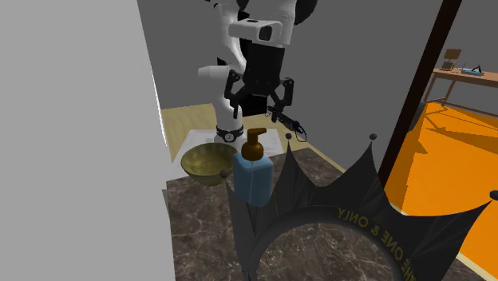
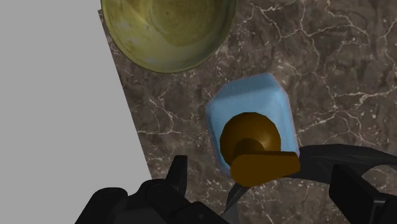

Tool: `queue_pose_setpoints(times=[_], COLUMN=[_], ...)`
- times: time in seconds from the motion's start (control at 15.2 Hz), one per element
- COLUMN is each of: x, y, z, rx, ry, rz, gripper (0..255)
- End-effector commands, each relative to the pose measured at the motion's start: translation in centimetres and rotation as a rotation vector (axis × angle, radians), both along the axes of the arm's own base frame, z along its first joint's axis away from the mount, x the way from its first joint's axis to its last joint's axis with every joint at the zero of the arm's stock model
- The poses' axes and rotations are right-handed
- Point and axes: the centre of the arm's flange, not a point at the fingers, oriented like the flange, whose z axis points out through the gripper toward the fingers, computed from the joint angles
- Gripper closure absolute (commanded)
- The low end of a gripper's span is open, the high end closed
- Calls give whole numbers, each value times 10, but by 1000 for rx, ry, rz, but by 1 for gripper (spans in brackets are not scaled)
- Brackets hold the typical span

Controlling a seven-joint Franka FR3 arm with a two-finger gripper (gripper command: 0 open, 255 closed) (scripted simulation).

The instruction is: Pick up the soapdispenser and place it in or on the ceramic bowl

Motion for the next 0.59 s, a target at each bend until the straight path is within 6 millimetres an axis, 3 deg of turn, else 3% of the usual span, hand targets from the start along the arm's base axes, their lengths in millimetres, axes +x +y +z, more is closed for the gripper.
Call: queue_pose_setpoints(times=[0.0,0.53], x=[6,8], y=[9,3], z=[-12,-51], rx=[-2,-2], ry=[-4,-4], rz=[6,6], gripper=[0,0])
